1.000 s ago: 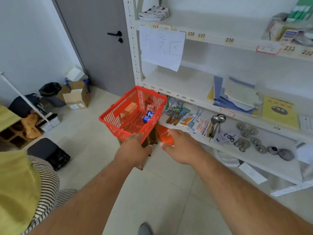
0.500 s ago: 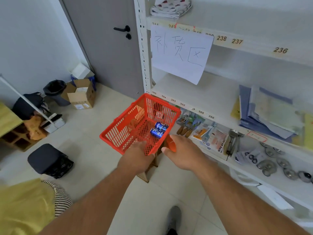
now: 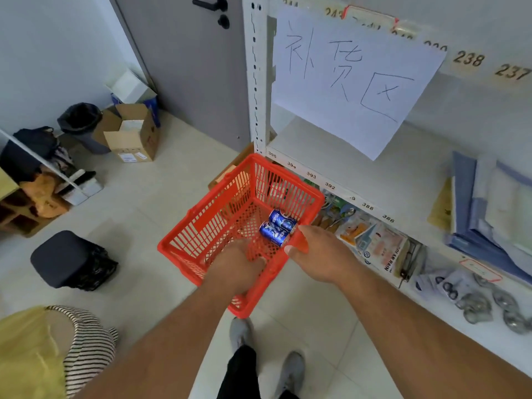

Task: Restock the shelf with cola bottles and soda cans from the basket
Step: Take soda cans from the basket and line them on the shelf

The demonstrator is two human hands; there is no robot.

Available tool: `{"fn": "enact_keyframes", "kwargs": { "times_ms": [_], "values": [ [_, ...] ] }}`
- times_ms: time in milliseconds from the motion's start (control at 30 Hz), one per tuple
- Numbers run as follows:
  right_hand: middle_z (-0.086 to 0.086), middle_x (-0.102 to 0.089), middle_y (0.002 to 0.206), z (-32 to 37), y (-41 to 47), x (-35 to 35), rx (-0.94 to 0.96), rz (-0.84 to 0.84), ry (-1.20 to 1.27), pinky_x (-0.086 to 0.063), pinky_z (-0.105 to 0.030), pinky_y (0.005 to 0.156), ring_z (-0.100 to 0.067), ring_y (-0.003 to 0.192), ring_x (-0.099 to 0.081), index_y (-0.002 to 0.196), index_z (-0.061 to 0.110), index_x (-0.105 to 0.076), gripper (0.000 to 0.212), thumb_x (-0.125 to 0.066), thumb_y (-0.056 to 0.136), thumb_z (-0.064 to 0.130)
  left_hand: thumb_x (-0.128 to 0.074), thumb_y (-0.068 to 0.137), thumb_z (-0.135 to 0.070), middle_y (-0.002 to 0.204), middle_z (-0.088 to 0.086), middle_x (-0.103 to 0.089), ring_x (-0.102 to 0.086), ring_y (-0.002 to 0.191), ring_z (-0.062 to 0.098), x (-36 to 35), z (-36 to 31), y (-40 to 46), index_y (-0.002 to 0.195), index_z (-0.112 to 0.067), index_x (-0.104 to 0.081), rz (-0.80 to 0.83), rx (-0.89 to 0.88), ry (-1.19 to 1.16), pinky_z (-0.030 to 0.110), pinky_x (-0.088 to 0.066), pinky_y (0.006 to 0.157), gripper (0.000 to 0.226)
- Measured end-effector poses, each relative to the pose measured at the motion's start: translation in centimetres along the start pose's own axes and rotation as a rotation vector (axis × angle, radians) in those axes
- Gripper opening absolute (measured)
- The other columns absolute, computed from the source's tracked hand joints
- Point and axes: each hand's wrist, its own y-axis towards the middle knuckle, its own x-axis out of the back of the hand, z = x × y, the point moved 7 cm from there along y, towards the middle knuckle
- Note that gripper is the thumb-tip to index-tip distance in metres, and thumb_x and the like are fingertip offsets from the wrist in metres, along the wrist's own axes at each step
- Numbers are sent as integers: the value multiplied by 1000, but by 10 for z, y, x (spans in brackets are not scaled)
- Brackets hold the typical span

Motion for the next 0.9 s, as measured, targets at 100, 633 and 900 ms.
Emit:
{"fn": "enact_keyframes", "kwargs": {
  "times_ms": [100, 633, 900],
  "values": [
    [-3, -66, 122, 10, 27, -3, -24, 20, -7, -56, -45, 93, -26, 108, -64, 126, 25, -59, 49, -59, 93, 62, -67, 94, -42, 147, 4, -60, -62, 127, 26, 10, 9, 33, 147, -21, -55, 20, 9, -51, 31, -47, 106, 59],
    [-8, -70, 114, -28, 201, -62, -66, 195, -131, -56, -39, 90, -29, 104, -68, 119, 16, -63, 25, -59, 97, 28, -61, 83, -47, 99, 4, -74, -73, 86, 23, -64, 55, 186, 121, -22, -61, 187, 151, -139, 41, -62, 82, 45],
    [-14, -72, 114, -80, 294, -119, -112, 303, -166, -57, -38, 89, -36, 106, -68, 115, 10, -64, 27, -58, 89, 14, -61, 95, -33, 107, -2, -63, -63, 94, 19, -127, 47, 262, 146, -28, -50, 217, 141, -163, 32, -54, 82, 53]
  ]
}}
